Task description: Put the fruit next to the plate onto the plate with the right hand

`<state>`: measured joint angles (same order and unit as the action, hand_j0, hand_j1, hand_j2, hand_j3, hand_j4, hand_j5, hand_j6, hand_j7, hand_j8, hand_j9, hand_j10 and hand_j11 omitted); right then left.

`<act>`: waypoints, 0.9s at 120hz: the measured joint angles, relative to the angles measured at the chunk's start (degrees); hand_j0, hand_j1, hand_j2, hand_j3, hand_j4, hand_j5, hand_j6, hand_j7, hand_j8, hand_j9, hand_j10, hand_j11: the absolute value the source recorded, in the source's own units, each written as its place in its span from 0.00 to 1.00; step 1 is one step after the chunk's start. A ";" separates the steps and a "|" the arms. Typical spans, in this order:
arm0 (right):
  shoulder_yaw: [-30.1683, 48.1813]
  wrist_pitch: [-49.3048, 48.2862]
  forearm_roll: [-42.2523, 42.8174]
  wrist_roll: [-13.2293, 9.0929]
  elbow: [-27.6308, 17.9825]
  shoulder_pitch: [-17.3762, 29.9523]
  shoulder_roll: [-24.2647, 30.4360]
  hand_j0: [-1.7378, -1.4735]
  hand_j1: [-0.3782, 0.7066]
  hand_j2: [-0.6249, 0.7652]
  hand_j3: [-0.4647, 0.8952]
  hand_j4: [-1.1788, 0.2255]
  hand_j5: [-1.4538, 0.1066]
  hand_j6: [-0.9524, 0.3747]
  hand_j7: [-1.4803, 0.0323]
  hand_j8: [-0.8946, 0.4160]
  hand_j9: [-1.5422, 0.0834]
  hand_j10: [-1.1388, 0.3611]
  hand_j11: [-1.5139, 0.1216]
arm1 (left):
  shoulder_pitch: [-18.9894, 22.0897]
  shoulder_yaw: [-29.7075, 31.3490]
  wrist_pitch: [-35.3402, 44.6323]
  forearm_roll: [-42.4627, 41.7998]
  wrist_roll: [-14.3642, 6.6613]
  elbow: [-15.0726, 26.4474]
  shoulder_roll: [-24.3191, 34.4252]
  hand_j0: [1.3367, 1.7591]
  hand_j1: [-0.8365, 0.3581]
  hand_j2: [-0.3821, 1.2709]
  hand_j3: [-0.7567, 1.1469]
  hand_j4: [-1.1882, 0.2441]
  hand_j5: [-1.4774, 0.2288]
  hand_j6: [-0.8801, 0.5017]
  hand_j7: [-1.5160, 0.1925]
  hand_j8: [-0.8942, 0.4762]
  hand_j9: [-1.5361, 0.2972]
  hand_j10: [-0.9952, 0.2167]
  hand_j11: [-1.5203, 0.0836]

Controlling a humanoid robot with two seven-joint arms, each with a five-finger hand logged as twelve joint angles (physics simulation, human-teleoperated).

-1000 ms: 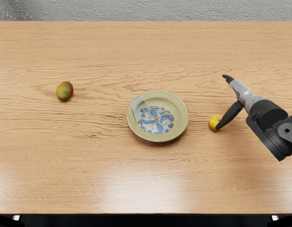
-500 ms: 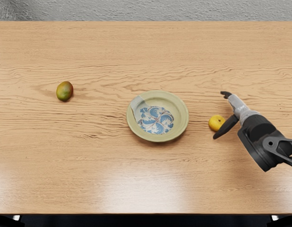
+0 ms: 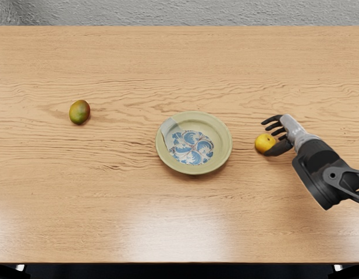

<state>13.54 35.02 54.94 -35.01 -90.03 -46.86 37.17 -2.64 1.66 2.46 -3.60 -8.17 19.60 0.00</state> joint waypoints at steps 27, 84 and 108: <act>0.65 -3.79 -0.42 0.01 0.10 -0.59 -0.18 0.30 0.53 0.40 0.34 0.51 0.54 0.37 0.58 0.33 0.58 0.45 0.56 | 0.00 0.00 0.00 0.00 0.00 0.00 0.00 0.76 0.99 0.23 0.40 0.83 0.87 0.64 0.89 0.65 0.84 0.82 0.95; 0.81 -4.98 0.13 0.13 1.60 -0.17 -0.82 0.35 0.57 0.51 0.34 0.41 0.42 0.36 0.46 0.39 0.43 0.39 0.41 | 0.00 -0.03 0.00 0.01 0.00 0.00 0.00 0.76 0.99 0.23 0.40 0.83 0.87 0.64 0.89 0.65 0.84 0.82 0.95; 2.93 -4.81 -1.01 0.02 1.89 -3.10 -0.21 0.32 0.60 0.65 0.34 0.38 0.35 0.36 0.40 0.39 0.38 0.38 0.36 | 0.00 -0.01 0.00 0.00 0.00 0.00 0.00 0.76 0.99 0.23 0.40 0.83 0.87 0.64 0.89 0.65 0.84 0.82 0.95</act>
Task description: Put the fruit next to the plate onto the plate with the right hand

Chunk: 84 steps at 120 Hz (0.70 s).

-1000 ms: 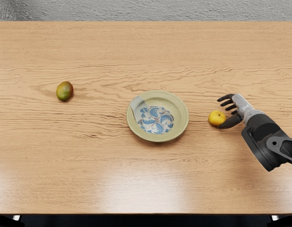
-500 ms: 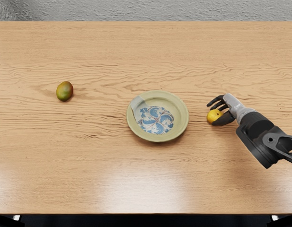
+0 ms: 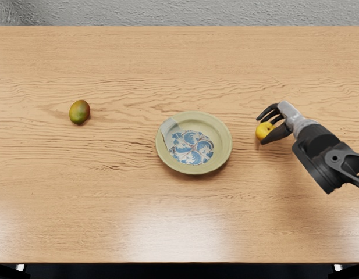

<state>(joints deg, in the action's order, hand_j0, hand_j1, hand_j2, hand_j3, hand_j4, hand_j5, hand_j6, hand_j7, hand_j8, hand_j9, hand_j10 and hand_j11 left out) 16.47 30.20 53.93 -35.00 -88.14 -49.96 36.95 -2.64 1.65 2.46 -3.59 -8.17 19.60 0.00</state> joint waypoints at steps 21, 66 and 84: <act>2.19 -0.04 -0.77 -0.02 0.04 -3.52 -1.11 0.31 0.62 0.69 0.34 0.37 0.33 0.36 0.39 0.40 0.37 0.39 0.35 | 0.00 0.01 0.00 0.00 0.00 0.00 0.00 0.76 0.99 0.23 0.40 0.83 0.87 0.64 0.89 0.65 0.84 0.82 0.95; 2.64 -0.94 -1.09 -0.03 0.01 -5.86 -10.93 0.30 0.66 0.77 0.34 0.37 0.31 0.37 0.38 0.38 0.36 0.39 0.35 | 0.00 0.01 0.00 -0.01 0.00 0.00 0.00 0.76 0.99 0.23 0.40 0.83 0.87 0.64 0.89 0.65 0.84 0.82 0.95; 2.67 -2.29 -0.98 -0.03 0.01 -5.64 -14.46 0.30 0.60 0.72 0.34 0.42 0.39 0.39 0.45 0.41 0.44 0.43 0.43 | 0.00 0.01 0.00 -0.01 0.00 0.00 0.00 0.76 0.99 0.23 0.40 0.83 0.87 0.64 0.89 0.65 0.84 0.82 0.95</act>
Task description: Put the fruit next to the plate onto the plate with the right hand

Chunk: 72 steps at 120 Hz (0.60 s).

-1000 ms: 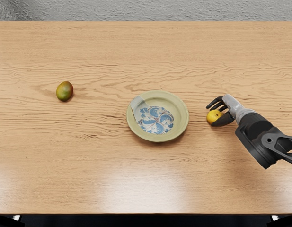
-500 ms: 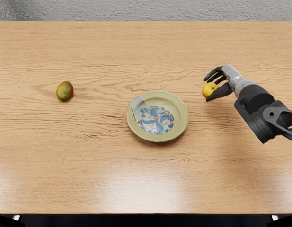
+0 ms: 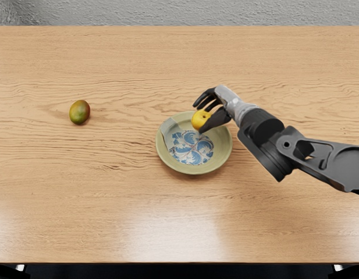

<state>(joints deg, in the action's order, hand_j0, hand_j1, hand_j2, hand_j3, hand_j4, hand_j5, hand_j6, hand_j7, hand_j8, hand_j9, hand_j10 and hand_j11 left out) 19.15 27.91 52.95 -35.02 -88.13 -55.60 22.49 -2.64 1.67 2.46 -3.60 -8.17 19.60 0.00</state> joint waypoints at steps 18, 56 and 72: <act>5.12 -9.04 -4.27 0.07 -0.02 1.17 -1.13 0.30 0.30 0.58 0.34 0.64 0.67 0.56 0.73 0.55 0.71 0.60 0.69 | 0.00 0.00 0.00 0.00 0.00 0.00 0.00 0.76 0.99 0.23 0.40 0.83 0.87 0.64 0.89 0.65 0.84 0.82 0.95; 48.42 -57.04 -29.23 5.49 1.90 27.94 5.47 0.30 0.08 0.48 0.34 0.80 0.88 0.68 0.93 0.65 0.90 0.73 0.87 | 0.94 0.04 0.00 -0.02 0.00 0.00 0.00 0.76 0.99 0.23 0.40 0.83 0.87 0.64 0.89 0.65 0.84 0.82 0.95; 60.05 -61.28 -34.33 5.94 6.25 36.47 6.18 0.30 0.06 0.46 0.34 0.82 0.90 0.70 0.95 0.67 0.92 0.74 0.90 | 2.32 -0.01 -0.01 -0.08 0.00 0.05 0.00 0.76 0.99 0.23 0.40 0.83 0.87 0.64 0.89 0.65 0.84 0.82 0.95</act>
<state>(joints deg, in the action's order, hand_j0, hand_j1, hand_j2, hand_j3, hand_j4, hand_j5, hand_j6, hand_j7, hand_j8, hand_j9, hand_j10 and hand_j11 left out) 79.19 -33.37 18.62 -29.09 -81.88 -19.12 28.67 -0.32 1.66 2.45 -3.68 -8.17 19.64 0.00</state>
